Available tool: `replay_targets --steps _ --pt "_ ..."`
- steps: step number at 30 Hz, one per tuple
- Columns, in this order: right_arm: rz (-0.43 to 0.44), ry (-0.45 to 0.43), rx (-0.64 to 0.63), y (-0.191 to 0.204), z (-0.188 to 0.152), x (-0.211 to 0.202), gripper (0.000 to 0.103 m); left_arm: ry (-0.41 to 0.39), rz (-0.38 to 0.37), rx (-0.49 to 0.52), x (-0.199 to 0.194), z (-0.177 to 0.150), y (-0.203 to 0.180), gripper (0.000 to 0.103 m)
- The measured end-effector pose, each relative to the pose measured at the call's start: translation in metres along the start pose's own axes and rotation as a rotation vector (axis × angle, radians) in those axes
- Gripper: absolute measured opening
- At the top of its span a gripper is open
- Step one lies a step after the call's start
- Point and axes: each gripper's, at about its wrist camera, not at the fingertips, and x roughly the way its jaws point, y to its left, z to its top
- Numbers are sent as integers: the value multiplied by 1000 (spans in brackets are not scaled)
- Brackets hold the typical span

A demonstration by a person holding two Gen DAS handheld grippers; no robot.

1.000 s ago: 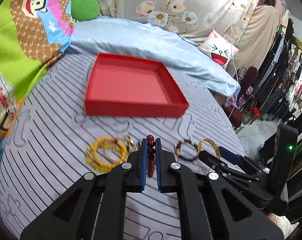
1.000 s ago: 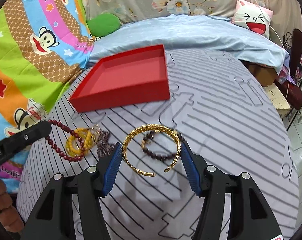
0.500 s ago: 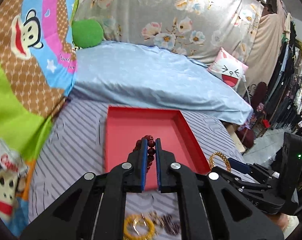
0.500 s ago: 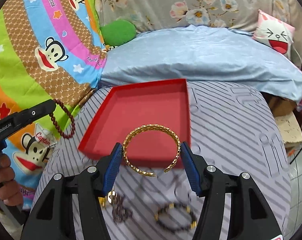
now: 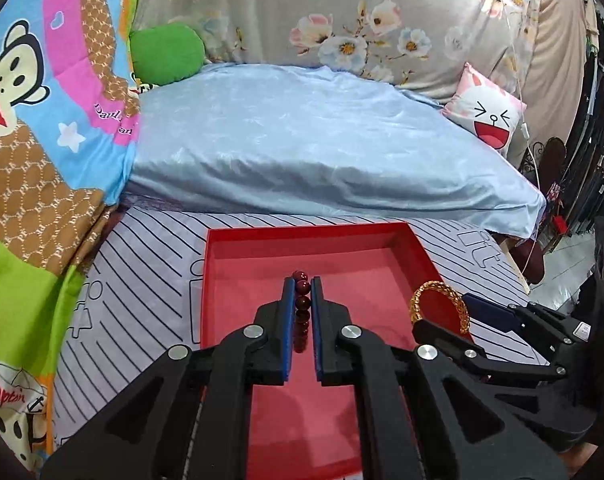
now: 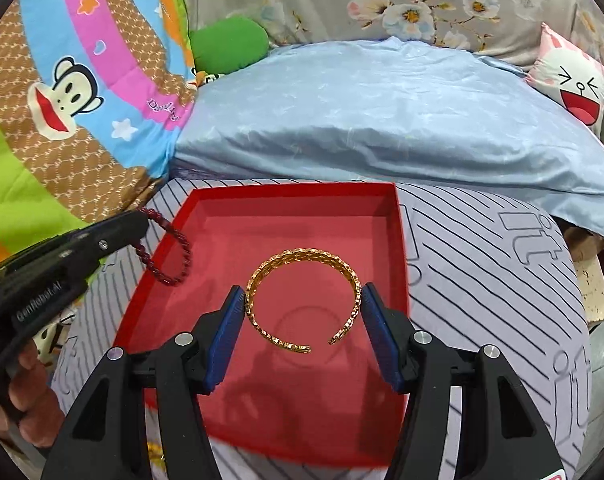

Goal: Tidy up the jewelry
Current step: 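Carry the gold cuff and red bead bracelet with both tools over the red tray, then open both tools to drop the bracelets into the red tray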

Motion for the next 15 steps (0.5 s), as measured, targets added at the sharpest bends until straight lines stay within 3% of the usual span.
replay_targets --steps 15 --pt "-4 37 9 -3 13 40 58 55 19 -7 46 3 0 8"
